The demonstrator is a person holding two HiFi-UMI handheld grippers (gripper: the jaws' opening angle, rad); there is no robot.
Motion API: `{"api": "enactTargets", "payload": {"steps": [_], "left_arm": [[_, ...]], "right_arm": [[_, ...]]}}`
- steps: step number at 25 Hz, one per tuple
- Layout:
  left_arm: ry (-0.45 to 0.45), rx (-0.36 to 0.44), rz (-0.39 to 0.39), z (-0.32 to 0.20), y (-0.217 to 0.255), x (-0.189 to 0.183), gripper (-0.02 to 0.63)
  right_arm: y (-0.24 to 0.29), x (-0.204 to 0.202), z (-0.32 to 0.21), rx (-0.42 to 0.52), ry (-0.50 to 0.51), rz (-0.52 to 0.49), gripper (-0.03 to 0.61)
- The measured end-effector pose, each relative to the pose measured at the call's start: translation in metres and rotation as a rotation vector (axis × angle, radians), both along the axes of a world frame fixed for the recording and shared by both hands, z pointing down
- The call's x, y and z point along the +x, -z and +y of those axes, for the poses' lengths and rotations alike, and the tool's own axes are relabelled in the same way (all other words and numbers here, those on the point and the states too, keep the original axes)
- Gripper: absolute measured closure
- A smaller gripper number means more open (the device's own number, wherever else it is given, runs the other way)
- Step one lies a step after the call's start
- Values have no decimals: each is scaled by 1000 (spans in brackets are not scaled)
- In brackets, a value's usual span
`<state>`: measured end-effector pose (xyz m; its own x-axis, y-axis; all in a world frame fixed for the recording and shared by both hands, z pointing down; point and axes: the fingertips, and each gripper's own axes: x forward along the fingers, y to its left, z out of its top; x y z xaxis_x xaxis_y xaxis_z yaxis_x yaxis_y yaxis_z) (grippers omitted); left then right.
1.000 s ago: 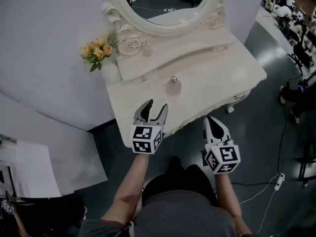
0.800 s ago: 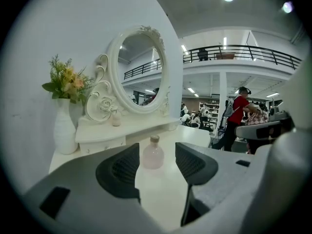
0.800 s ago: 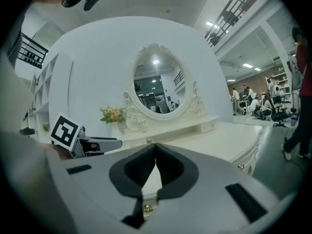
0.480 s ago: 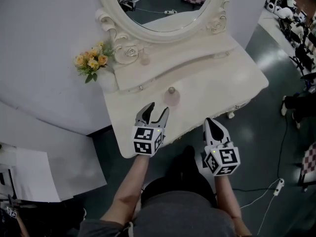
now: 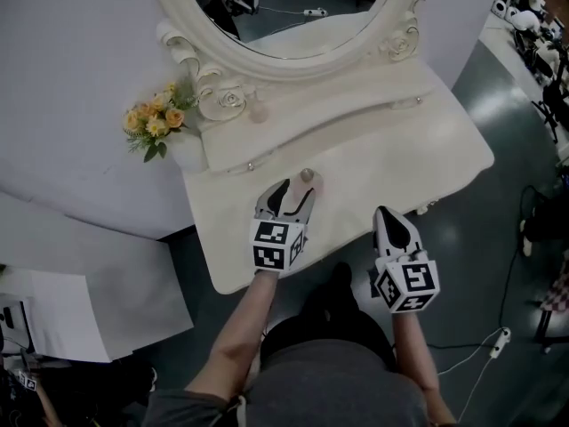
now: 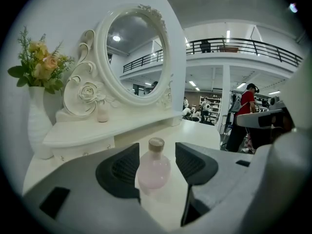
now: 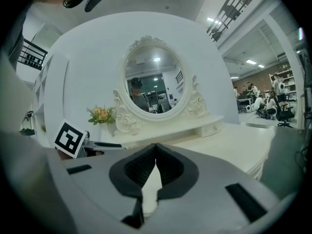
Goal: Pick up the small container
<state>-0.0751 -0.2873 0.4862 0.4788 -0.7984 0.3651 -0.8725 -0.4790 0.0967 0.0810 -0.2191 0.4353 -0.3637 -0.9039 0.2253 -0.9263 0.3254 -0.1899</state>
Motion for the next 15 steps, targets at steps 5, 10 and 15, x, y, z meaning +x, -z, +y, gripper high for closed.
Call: {"api": "enactTargets", "payload": {"steps": [5,10,15], "left_arm": [[20,-27,-8,-19,-12,7,394],[30,-55,-21,-33,-25,12,396],[45,-72,-30,-44,-33,15,396]], "right_arm": [[-6,10,-16,-16,-1,0,575],[-13,16,-27,-33,7,-3,575],[-18,20,-36,-45,13,-5,575]]}}
